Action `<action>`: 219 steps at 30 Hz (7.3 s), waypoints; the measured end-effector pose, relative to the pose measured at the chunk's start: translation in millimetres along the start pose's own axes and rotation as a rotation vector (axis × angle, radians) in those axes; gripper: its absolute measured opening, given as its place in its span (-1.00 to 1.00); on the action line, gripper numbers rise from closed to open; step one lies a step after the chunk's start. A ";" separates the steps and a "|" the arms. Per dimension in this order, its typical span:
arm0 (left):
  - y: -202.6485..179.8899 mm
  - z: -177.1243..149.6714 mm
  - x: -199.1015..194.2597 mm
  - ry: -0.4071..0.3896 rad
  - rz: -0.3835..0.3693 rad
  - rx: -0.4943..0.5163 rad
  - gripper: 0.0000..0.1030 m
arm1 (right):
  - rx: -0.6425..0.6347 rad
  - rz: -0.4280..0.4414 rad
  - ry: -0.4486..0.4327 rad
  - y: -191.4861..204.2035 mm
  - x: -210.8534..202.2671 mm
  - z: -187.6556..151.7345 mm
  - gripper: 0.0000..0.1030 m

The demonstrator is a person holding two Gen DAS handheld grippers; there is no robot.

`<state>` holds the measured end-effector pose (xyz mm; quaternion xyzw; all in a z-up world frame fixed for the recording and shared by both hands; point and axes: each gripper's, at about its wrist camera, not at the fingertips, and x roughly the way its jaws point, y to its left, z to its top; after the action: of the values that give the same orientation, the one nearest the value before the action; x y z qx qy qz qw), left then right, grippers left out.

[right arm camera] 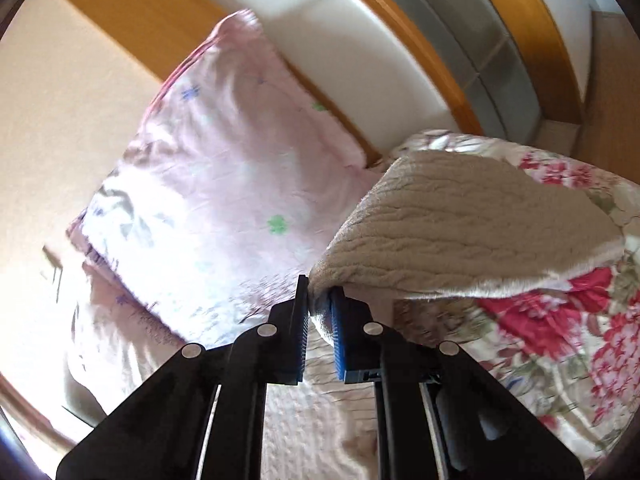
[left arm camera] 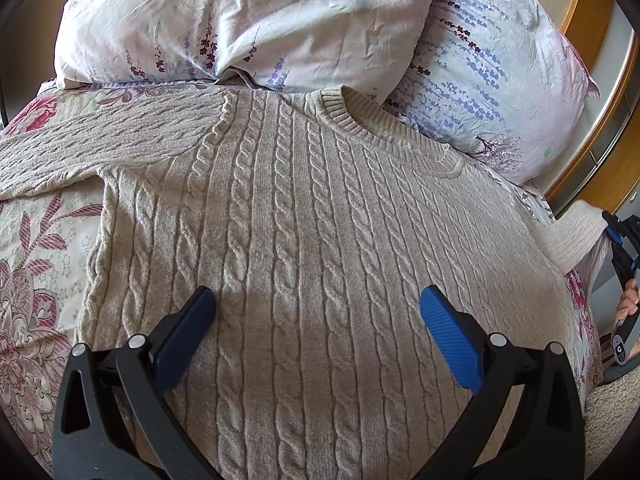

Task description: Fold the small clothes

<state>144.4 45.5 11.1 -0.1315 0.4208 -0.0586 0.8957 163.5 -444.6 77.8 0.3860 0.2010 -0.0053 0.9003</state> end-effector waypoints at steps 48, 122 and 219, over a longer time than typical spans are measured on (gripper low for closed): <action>-1.1 -0.4 3.1 0.008 0.013 0.015 0.97 | -0.111 0.141 0.154 98.1 58.2 -57.7 -0.80; 136.6 -6.9 -87.8 -0.216 -0.029 -0.312 0.96 | -0.592 0.275 0.819 247.4 170.2 -274.8 0.42; 119.8 49.7 -24.2 0.002 0.000 0.022 0.24 | -1.364 0.340 0.632 298.9 115.4 -361.3 -0.42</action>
<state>166.5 174.8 25.2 -0.1216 0.4209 -0.0634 0.8967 189.6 33.8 18.2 -0.2455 0.3454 0.3688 0.8273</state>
